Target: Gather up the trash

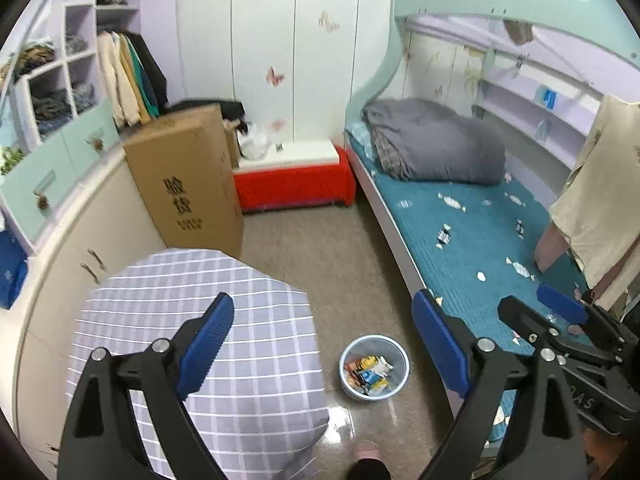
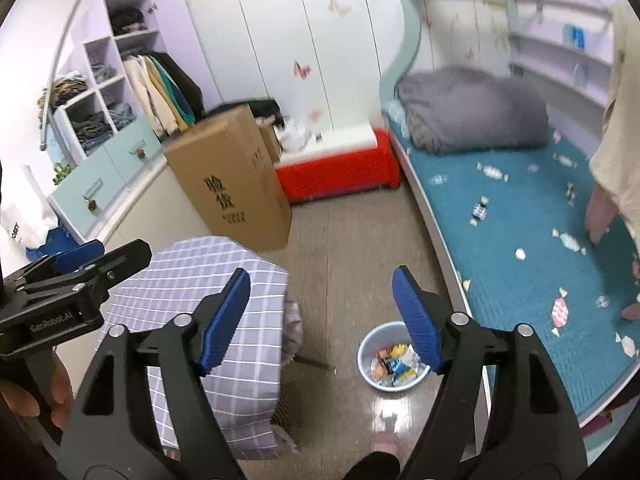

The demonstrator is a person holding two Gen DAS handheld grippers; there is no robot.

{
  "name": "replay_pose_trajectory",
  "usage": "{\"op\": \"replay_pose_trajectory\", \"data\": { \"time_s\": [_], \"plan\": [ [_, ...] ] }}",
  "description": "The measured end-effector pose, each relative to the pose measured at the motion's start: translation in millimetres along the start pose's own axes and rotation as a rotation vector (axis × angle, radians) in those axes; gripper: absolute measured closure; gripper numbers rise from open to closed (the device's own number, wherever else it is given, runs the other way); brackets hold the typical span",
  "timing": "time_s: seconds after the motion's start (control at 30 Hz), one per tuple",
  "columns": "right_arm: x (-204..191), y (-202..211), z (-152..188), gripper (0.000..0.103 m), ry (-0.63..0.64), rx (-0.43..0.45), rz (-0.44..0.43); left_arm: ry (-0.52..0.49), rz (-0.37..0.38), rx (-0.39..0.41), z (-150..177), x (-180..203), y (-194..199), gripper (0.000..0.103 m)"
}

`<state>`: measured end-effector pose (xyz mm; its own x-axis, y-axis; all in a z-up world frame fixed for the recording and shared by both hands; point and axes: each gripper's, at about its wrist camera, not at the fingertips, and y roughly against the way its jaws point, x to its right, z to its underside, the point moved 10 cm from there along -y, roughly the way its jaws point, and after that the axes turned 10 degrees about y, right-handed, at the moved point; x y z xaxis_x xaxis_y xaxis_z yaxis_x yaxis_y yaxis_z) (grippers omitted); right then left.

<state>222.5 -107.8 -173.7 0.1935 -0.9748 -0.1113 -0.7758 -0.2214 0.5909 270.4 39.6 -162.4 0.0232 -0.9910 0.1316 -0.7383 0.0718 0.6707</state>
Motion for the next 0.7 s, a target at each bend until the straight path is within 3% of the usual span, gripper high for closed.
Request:
{"op": "replay_pose_trajectory", "data": {
  "time_s": [0.17,0.33,0.7],
  "plan": [
    [-44,62,13,0.023,0.018,0.095,0.043,-0.037,0.008,0.078,17,-22,71,0.011],
    [-70,107,25,0.019,0.038,0.143,0.084,-0.049,0.026,0.106,34,-38,122,0.01],
    [-89,160,41,0.014,0.094,0.215,0.101,-0.014,0.018,0.187,58,-50,182,0.009]
  ]
}}
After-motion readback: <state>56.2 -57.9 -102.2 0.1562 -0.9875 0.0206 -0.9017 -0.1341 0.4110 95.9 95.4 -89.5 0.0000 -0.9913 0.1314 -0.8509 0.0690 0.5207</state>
